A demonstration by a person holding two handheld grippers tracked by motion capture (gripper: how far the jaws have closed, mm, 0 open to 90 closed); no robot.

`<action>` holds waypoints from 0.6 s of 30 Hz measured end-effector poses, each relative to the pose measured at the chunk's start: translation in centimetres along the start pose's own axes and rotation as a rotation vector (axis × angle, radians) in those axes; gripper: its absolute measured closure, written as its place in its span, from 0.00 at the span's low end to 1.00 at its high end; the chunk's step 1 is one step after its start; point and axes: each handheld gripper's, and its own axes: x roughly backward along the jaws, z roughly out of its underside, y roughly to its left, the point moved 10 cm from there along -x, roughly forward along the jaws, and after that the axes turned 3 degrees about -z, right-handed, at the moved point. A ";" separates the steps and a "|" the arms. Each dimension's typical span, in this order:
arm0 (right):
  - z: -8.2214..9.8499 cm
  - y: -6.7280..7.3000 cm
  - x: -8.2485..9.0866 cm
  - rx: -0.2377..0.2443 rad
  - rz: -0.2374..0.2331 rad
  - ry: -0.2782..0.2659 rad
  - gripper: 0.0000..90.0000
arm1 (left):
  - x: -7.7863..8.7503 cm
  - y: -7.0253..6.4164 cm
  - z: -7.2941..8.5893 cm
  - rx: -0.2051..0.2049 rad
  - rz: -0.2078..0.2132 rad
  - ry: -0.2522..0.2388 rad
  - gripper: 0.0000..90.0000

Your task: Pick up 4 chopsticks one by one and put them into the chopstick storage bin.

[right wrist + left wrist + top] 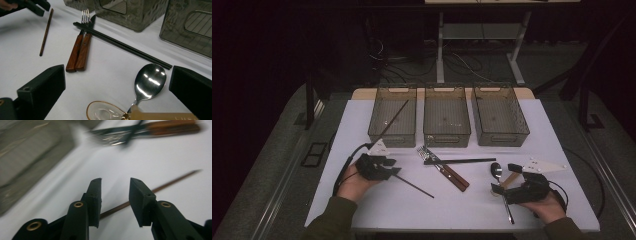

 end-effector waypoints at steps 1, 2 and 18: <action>0.0 0.0 0.0 0.001 -0.001 0.000 0.01 | -0.3 -1.2 -0.3 -0.021 0.042 -0.005 0.67; 0.0 0.0 0.0 0.001 0.000 0.000 0.01 | -0.6 -2.3 -0.7 -0.037 0.079 -0.017 0.67; 0.1 0.0 -0.1 0.003 -0.002 0.009 0.00 | -4.5 -9.3 -1.8 -0.175 0.286 -0.012 0.75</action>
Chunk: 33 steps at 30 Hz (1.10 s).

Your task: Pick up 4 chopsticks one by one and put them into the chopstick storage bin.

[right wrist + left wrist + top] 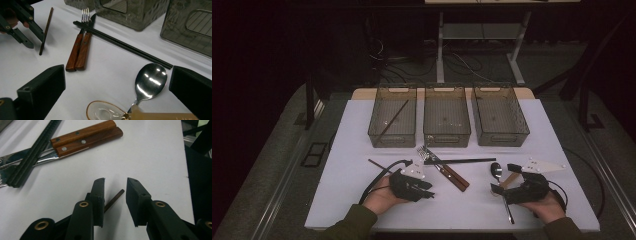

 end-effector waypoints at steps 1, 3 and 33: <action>0.0 0.0 0.0 0.000 -0.001 0.000 0.00 | -0.1 0.0 0.1 -0.008 0.003 0.009 0.76; 0.0 0.0 0.0 0.002 -0.001 0.000 0.01 | -0.3 0.2 0.3 -0.039 0.003 0.029 0.78; 0.0 0.0 -0.1 -0.002 -0.002 0.000 0.00 | -0.7 0.2 0.8 -0.044 0.013 0.052 0.92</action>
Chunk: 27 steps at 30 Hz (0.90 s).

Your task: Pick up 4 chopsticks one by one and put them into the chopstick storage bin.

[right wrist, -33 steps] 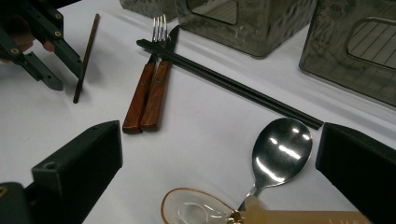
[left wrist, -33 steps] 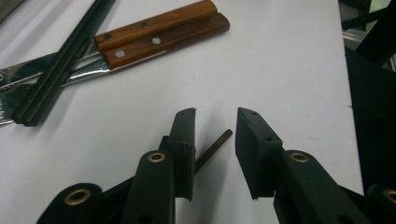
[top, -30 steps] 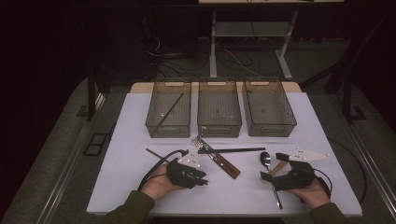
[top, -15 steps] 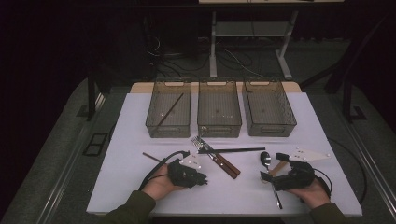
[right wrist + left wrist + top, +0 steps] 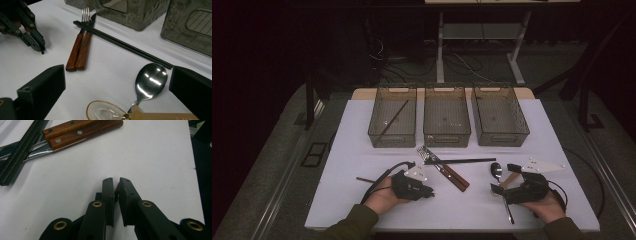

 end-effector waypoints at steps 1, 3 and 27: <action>0.0 0.0 0.0 -0.001 0.000 0.001 0.00 | 0.0 0.0 0.0 0.000 0.000 0.000 0.92; 0.0 0.0 0.0 0.001 0.000 0.000 0.00 | 0.0 0.0 0.0 -0.001 0.002 0.000 0.93; 0.0 0.0 0.0 0.005 -0.002 0.000 0.01 | 0.0 -0.1 0.0 0.003 0.008 -0.002 0.95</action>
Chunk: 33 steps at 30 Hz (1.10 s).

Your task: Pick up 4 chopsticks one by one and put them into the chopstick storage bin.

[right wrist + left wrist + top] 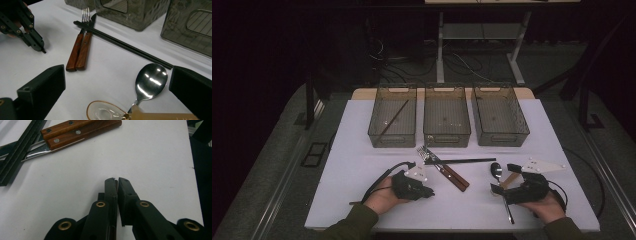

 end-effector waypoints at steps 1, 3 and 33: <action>0.0 0.0 0.0 0.000 0.000 0.000 0.00 | 0.0 0.0 0.0 0.000 0.000 -0.001 0.95; 0.0 0.0 0.0 0.000 0.000 0.000 0.00 | 0.1 -0.2 0.0 -0.008 0.011 0.002 0.88; 0.0 0.0 0.1 -0.002 0.004 0.001 0.00 | 9.4 0.6 8.6 0.109 -0.140 -0.046 0.81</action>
